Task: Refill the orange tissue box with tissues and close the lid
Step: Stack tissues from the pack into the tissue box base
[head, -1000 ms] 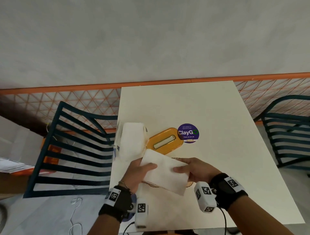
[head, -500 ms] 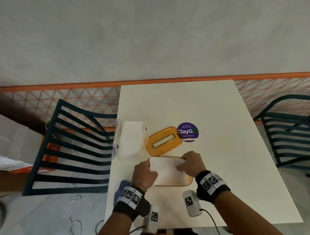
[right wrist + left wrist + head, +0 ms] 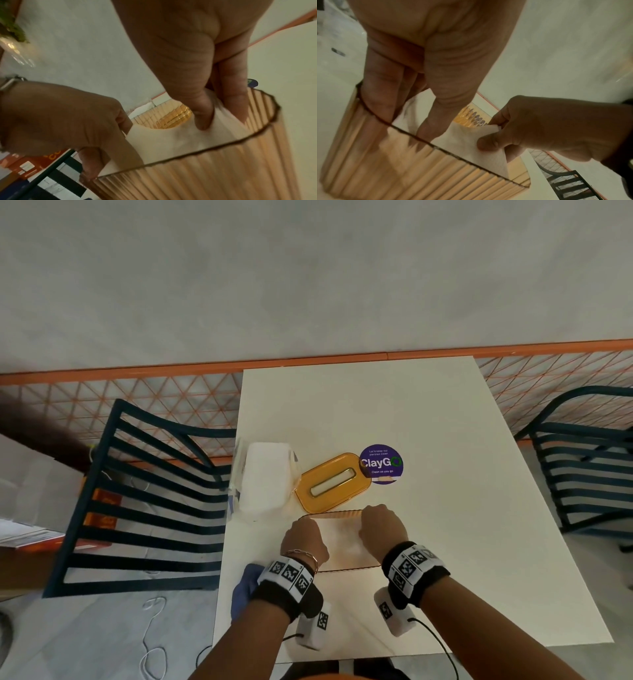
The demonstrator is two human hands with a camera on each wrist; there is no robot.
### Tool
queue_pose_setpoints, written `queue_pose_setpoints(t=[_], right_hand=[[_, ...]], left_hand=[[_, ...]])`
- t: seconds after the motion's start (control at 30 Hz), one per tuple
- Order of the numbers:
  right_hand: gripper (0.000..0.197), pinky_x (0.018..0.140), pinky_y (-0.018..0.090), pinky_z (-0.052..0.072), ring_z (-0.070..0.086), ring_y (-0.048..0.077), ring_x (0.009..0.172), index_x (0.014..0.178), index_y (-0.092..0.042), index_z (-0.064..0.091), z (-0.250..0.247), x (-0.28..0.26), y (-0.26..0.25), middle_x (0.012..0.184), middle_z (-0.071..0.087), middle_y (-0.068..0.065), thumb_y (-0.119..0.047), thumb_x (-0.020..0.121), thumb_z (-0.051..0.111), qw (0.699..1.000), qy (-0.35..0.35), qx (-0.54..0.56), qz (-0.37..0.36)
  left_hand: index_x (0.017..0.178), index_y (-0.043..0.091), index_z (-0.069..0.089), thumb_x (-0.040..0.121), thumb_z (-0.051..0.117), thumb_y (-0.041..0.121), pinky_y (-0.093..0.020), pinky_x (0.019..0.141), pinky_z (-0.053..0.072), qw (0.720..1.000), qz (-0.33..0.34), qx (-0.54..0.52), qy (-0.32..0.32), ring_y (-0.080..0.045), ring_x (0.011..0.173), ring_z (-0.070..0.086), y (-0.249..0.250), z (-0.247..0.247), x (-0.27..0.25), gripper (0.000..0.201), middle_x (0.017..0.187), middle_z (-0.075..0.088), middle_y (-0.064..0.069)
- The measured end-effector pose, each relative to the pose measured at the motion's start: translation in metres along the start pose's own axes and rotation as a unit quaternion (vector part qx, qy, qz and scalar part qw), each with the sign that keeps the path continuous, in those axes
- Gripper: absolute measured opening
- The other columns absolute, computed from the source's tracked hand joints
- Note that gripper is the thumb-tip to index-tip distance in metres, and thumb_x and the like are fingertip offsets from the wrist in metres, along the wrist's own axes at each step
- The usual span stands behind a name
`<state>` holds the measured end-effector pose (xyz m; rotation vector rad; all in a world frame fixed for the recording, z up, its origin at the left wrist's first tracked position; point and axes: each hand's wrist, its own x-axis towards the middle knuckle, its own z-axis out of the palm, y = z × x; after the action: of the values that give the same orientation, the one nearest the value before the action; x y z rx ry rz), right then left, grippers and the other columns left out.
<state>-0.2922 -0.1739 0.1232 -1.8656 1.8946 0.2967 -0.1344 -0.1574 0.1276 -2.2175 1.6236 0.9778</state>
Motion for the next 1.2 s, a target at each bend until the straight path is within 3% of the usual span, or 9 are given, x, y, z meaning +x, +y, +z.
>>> queue_pose_setpoints(t=[0.17, 0.3, 0.43, 0.53, 0.63, 0.87, 0.97, 1.03, 1.2], right_hand=[[0.033, 0.088, 0.031, 0.055, 0.067, 0.027, 0.108, 0.127, -0.009, 0.06, 0.0, -0.003, 0.009, 0.123, 0.064, 0.012, -0.018, 0.096, 0.063, 1.0, -0.012, 0.023, -0.015], [0.029, 0.083, 0.03, 0.056, 0.069, 0.026, 0.104, 0.125, -0.008, 0.063, -0.001, -0.006, 0.017, 0.118, 0.066, 0.012, -0.014, 0.098, 0.057, 1.0, -0.018, 0.017, -0.016], [0.027, 0.088, 0.031, 0.055, 0.066, 0.026, 0.108, 0.124, -0.007, 0.061, -0.002, -0.006, 0.014, 0.122, 0.062, 0.012, -0.009, 0.1, 0.05, 0.999, -0.022, -0.003, -0.022], [0.026, 0.089, 0.032, 0.055, 0.066, 0.027, 0.109, 0.124, -0.008, 0.061, -0.002, -0.004, 0.013, 0.123, 0.062, 0.012, -0.01, 0.1, 0.051, 0.999, -0.024, -0.019, -0.031], [0.027, 0.088, 0.031, 0.056, 0.066, 0.027, 0.108, 0.125, -0.008, 0.061, -0.003, -0.003, 0.015, 0.123, 0.063, 0.012, -0.011, 0.099, 0.052, 0.999, -0.03, -0.024, -0.027], [0.033, 0.085, 0.03, 0.054, 0.065, 0.023, 0.104, 0.125, -0.013, 0.053, -0.009, -0.017, 0.02, 0.122, 0.063, 0.007, -0.012, 0.094, 0.065, 0.997, 0.042, -0.025, -0.064], [0.04, 0.094, 0.034, 0.055, 0.064, 0.026, 0.115, 0.133, -0.013, 0.056, 0.001, -0.019, 0.023, 0.134, 0.057, 0.007, -0.006, 0.094, 0.061, 0.987, 0.002, -0.063, -0.149], [0.037, 0.096, 0.035, 0.055, 0.063, 0.028, 0.117, 0.134, -0.011, 0.057, 0.009, -0.017, 0.02, 0.137, 0.056, 0.009, -0.007, 0.097, 0.056, 0.98, -0.027, -0.108, -0.166], [0.025, 0.09, 0.038, 0.053, 0.064, 0.032, 0.111, 0.122, -0.005, 0.063, 0.013, -0.012, 0.004, 0.122, 0.062, 0.014, -0.005, 0.101, 0.049, 0.974, -0.041, -0.155, -0.159]], left_hand=[[0.142, 0.007, 0.044, 0.091, 0.07, 0.02, -0.031, 0.104, 0.049, 0.999, 0.016, 0.005, 0.041, -0.027, 0.127, 0.059, -0.008, -0.003, -0.004, 0.059, 0.139, 0.057, -0.013], [0.143, 0.012, 0.042, 0.09, 0.067, 0.013, -0.032, 0.095, 0.053, 0.997, 0.035, -0.011, 0.07, -0.027, 0.119, 0.063, -0.014, -0.005, -0.01, 0.06, 0.132, 0.062, -0.011], [0.138, 0.028, 0.055, 0.089, 0.069, 0.012, -0.029, 0.096, 0.05, 0.986, 0.139, -0.008, 0.089, -0.018, 0.122, 0.06, -0.012, 0.003, -0.014, 0.053, 0.134, 0.063, 0.003], [0.135, 0.028, 0.06, 0.086, 0.077, 0.013, -0.03, 0.104, 0.049, 0.978, 0.204, 0.013, 0.032, -0.017, 0.13, 0.052, -0.008, 0.013, -0.007, 0.054, 0.137, 0.059, 0.004], [0.138, 0.024, 0.059, 0.082, 0.082, 0.011, -0.031, 0.109, 0.046, 0.977, 0.207, 0.049, -0.007, -0.019, 0.135, 0.049, -0.009, 0.015, 0.004, 0.062, 0.144, 0.051, 0.001], [0.14, 0.014, 0.054, 0.091, 0.07, 0.009, -0.041, 0.107, 0.05, 0.964, 0.203, 0.17, 0.033, -0.03, 0.141, 0.041, -0.004, 0.028, 0.007, 0.052, 0.153, 0.039, -0.012], [0.138, 0.016, 0.058, 0.091, 0.072, 0.01, -0.039, 0.104, 0.051, 0.958, 0.225, 0.165, 0.063, -0.028, 0.145, 0.035, -0.003, 0.033, 0.006, 0.05, 0.152, 0.043, -0.008], [0.138, 0.016, 0.058, 0.091, 0.071, 0.008, -0.041, 0.106, 0.05, 0.957, 0.23, 0.165, 0.058, -0.029, 0.149, 0.028, -0.001, 0.035, 0.007, 0.049, 0.155, 0.039, -0.008], [0.14, 0.017, 0.055, 0.089, 0.074, 0.012, -0.043, 0.107, 0.049, 0.959, 0.21, 0.19, 0.031, -0.033, 0.149, 0.026, -0.001, 0.033, 0.01, 0.054, 0.154, 0.036, -0.011]])
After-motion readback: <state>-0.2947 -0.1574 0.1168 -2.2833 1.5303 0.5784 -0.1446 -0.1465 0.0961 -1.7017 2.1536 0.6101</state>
